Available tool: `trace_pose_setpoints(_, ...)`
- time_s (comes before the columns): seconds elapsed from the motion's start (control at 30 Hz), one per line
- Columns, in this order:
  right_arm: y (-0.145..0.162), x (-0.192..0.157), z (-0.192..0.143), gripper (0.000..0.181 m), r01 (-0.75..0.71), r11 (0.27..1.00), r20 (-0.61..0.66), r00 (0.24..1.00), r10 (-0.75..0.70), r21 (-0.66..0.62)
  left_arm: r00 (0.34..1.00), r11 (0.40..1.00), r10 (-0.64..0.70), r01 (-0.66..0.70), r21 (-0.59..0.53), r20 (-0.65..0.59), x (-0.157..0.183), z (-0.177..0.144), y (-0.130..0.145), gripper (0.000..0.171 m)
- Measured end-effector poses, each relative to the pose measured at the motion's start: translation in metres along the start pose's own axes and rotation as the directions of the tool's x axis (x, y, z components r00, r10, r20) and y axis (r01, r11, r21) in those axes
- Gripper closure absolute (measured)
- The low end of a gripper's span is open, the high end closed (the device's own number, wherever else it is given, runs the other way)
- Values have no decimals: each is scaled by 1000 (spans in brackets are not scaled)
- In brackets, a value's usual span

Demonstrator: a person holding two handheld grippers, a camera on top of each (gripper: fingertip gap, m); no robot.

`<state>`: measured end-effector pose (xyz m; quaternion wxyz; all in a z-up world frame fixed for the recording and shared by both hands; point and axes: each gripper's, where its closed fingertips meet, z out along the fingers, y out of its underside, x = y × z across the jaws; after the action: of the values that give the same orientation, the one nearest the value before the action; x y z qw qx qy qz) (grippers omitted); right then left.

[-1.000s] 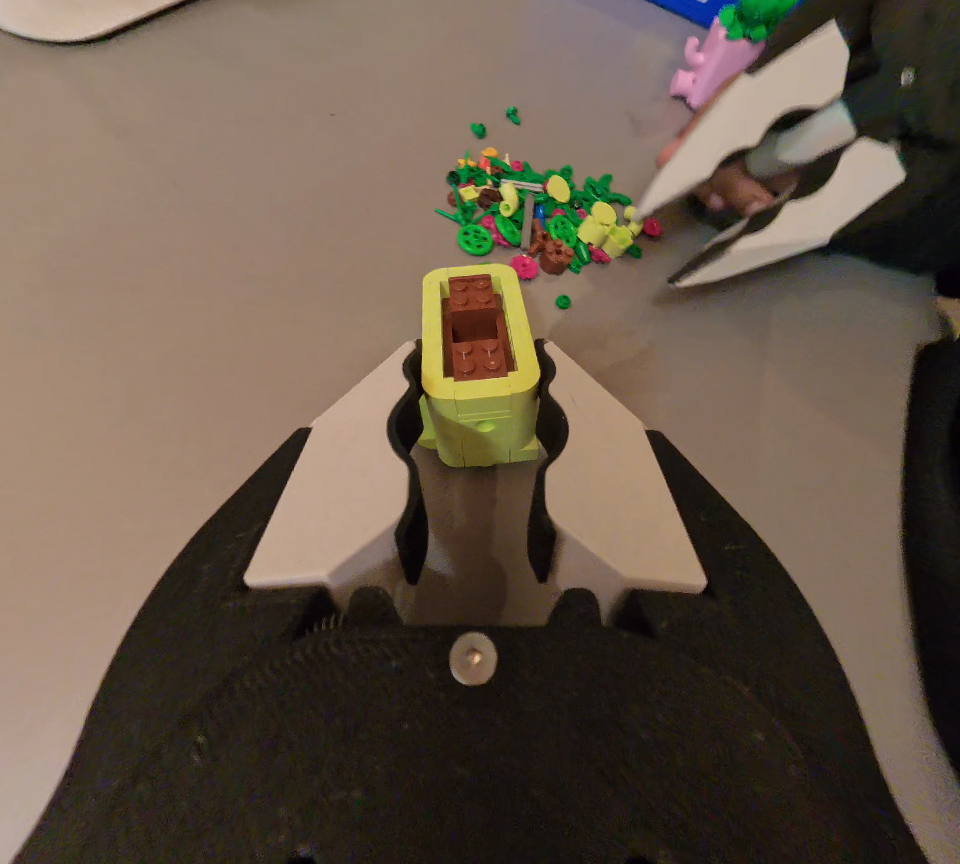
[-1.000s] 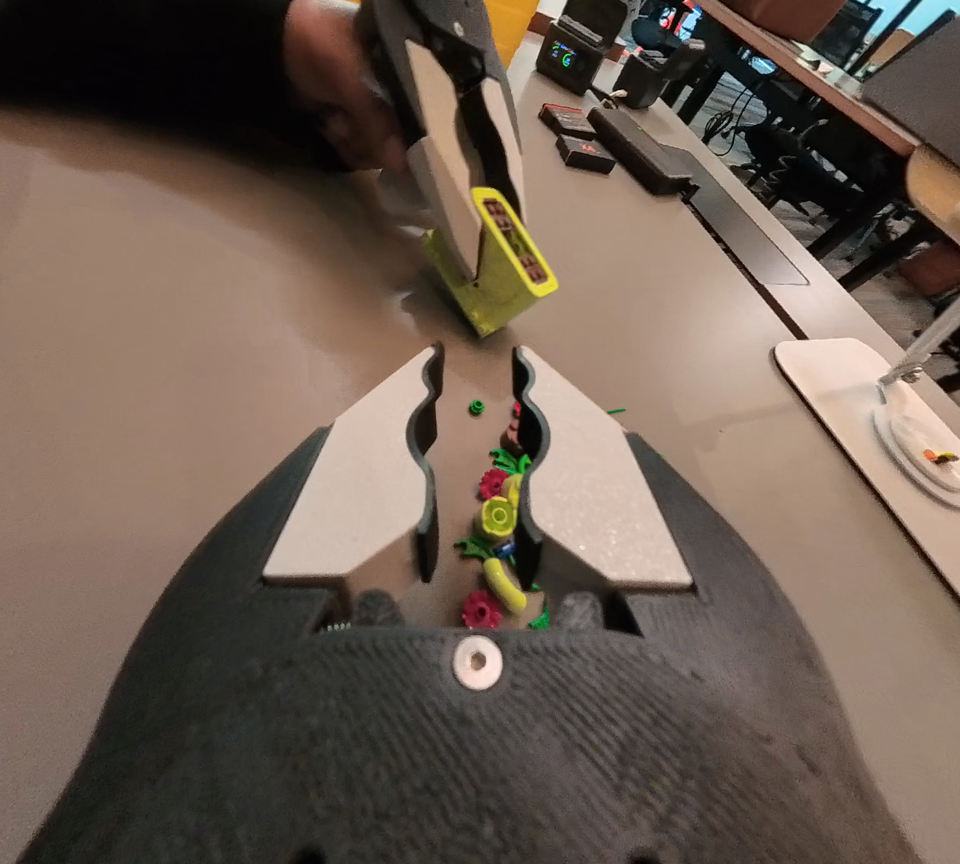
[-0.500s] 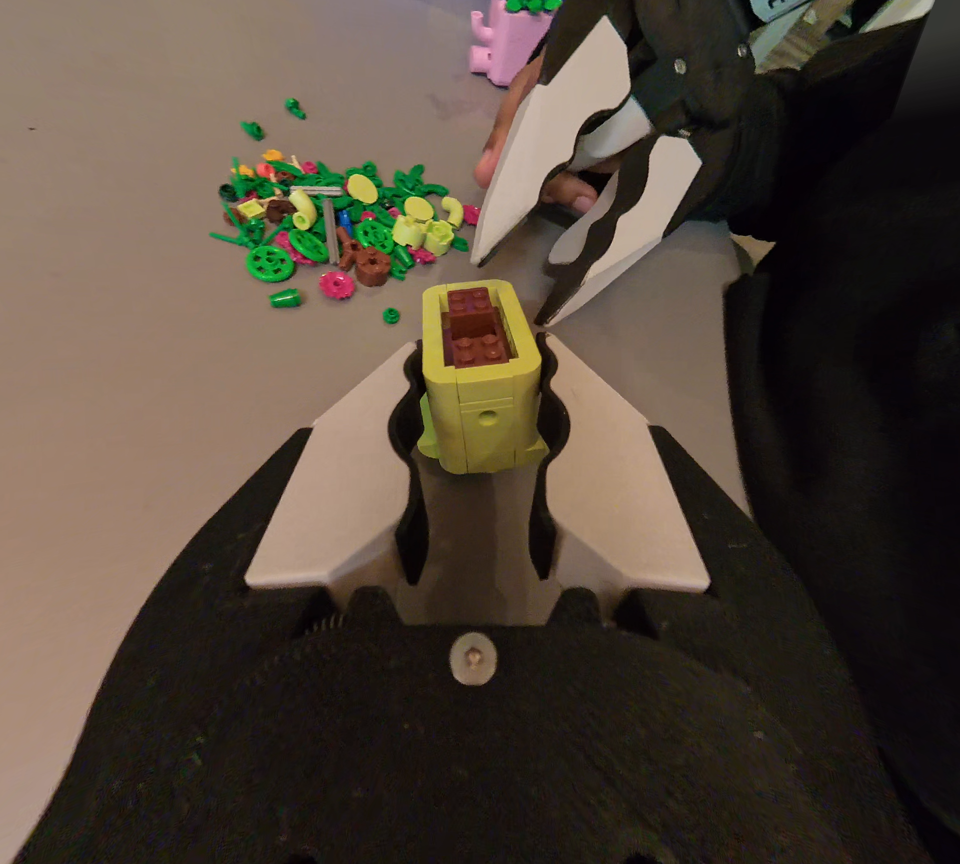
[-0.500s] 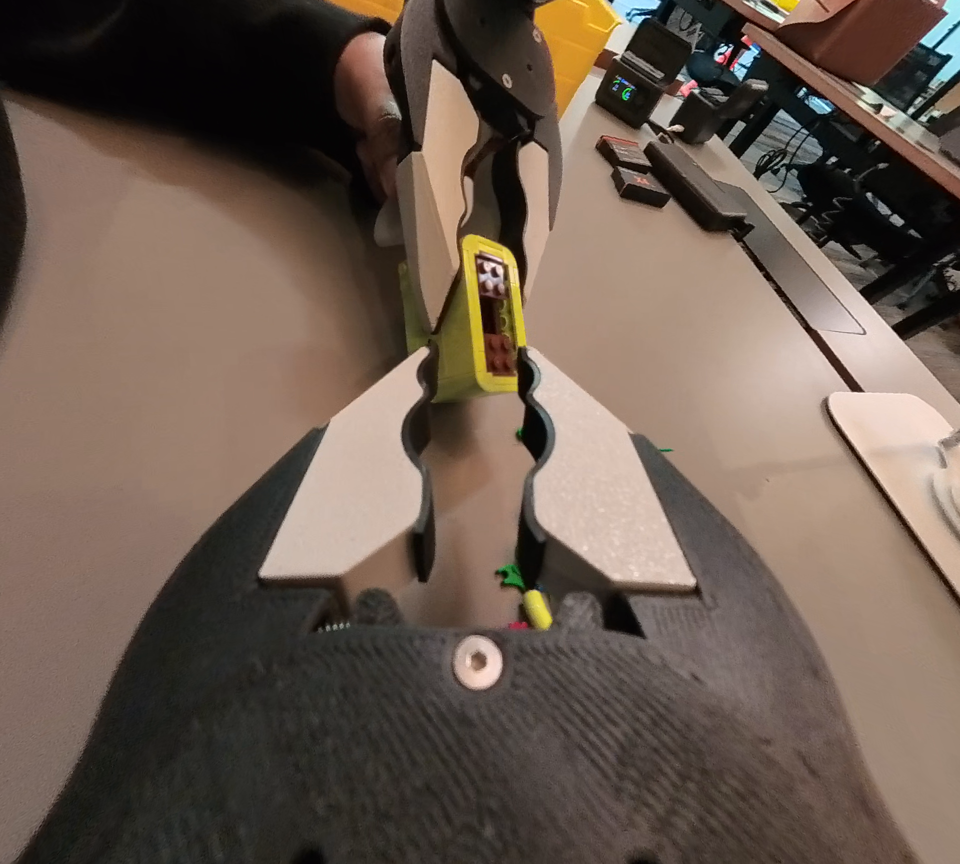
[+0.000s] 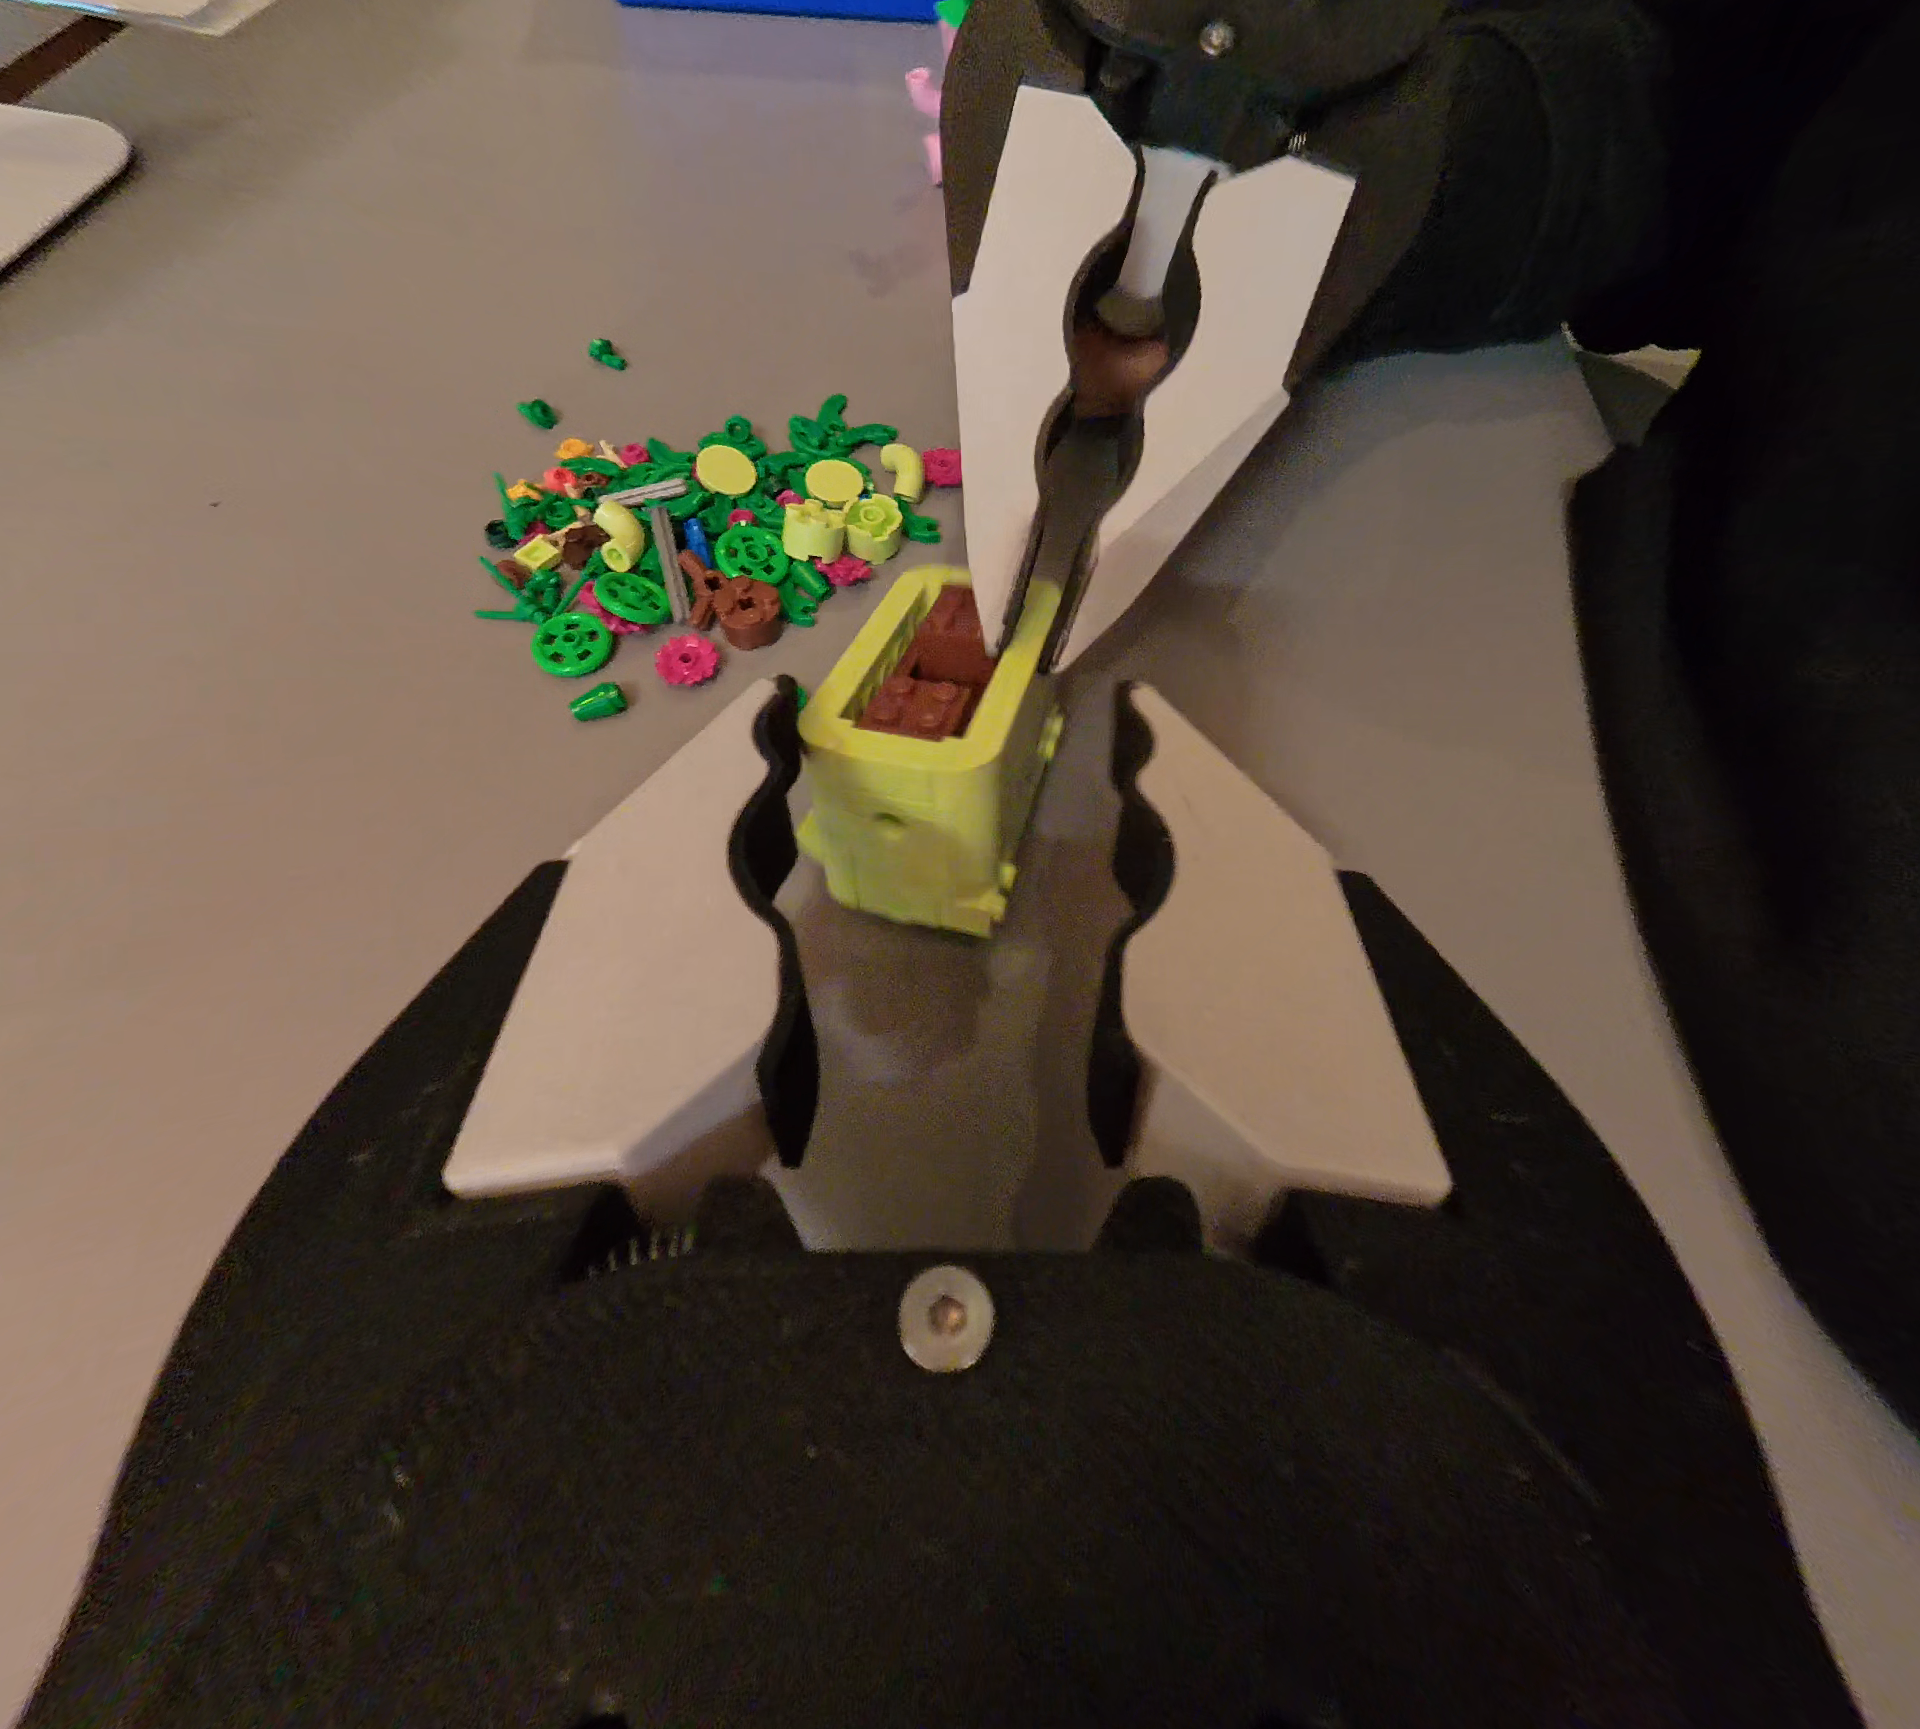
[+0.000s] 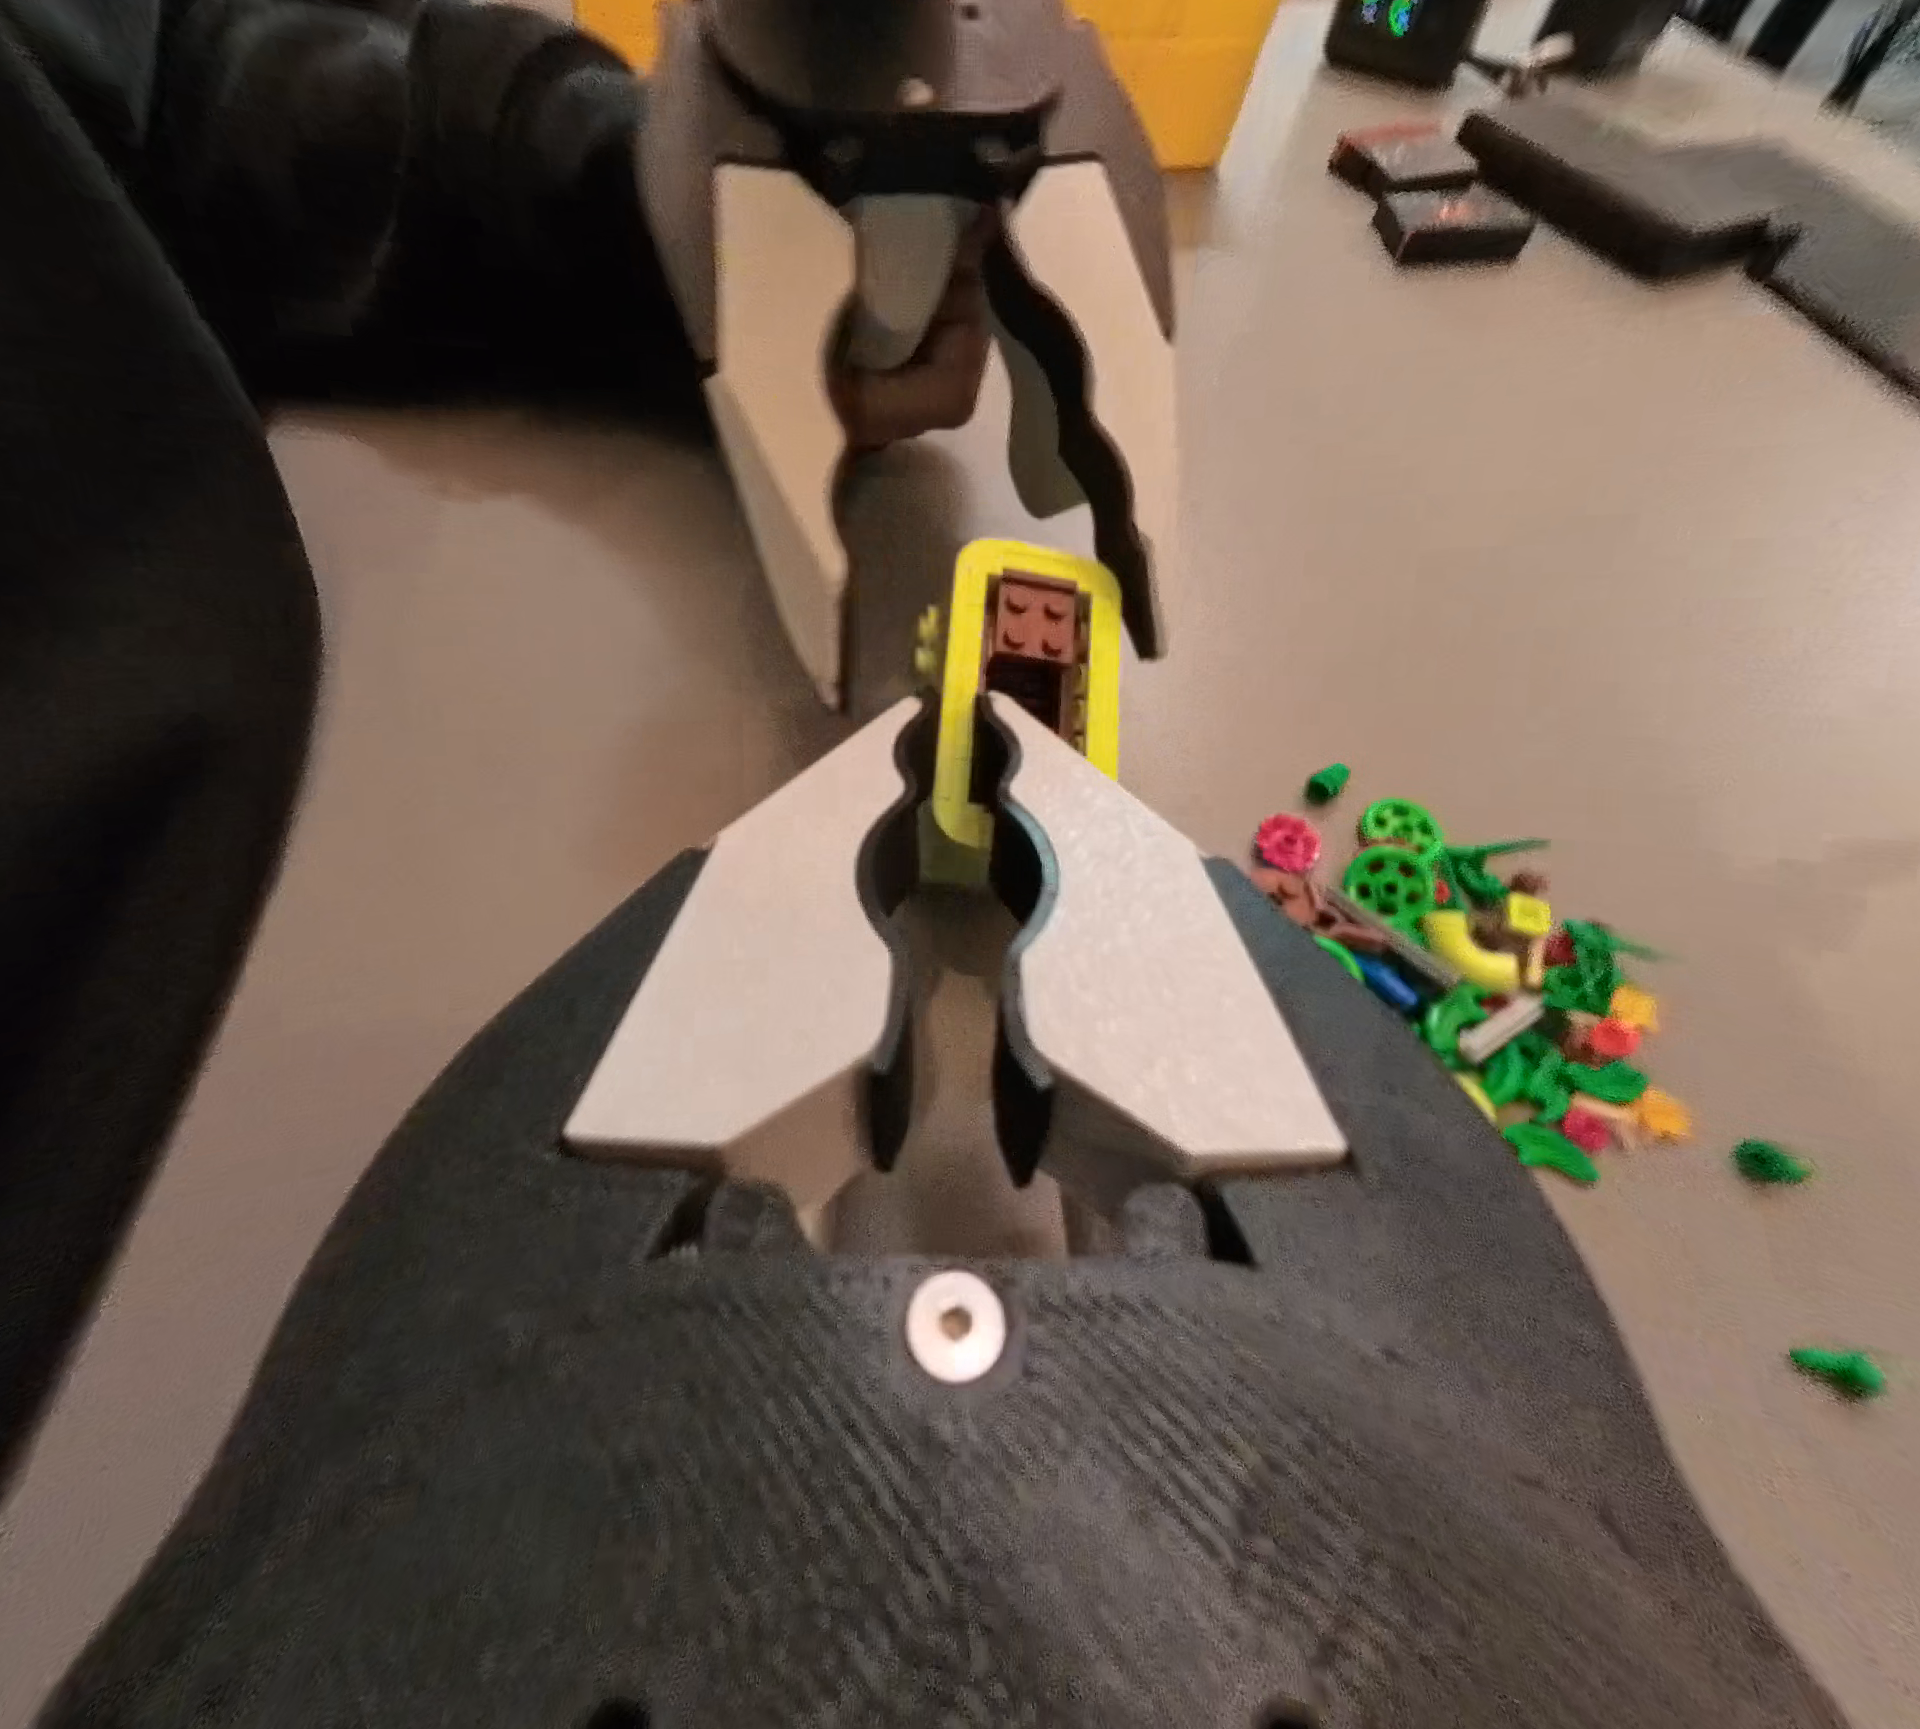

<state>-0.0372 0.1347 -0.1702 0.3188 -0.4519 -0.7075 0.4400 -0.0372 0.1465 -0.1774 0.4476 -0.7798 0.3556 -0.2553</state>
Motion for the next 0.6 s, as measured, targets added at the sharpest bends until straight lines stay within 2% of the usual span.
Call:
trace_pose_setpoints(0.07, -2, 8, -4, 177, -125, 992, 17, 992, 125, 24, 1000, 1000, -14, 14, -22, 13, -2, 1, 3, 104)
trace_pose_setpoints(0.17, -11, 14, -13, 177, -295, 950, 85, 954, 287, 103, 999, 998, -28, 30, -58, 27, -5, 5, 8, 100)
trace_pose_setpoints(0.27, -23, 12, -18, 177, -492, 854, 224, 863, 454, 168, 997, 996, -78, 79, -40, 12, -4, 6, 5, 100)
trace_pose_setpoints(0.33, -28, 13, -20, 177, -596, 780, 304, 792, 529, 194, 989, 990, -140, 140, 4, -48, 1, 5, -2, 101)
trace_pose_setpoints(0.5, -38, 18, -27, 177, -716, 652, 425, 686, 590, 248, 941, 953, -258, 285, 104, -218, 13, 1, -19, 122)
trace_pose_setpoints(0.6, -39, 19, -29, 177, -684, 676, 406, 719, 564, 273, 932, 943, -269, 306, 130, -244, 12, -3, -23, 129)
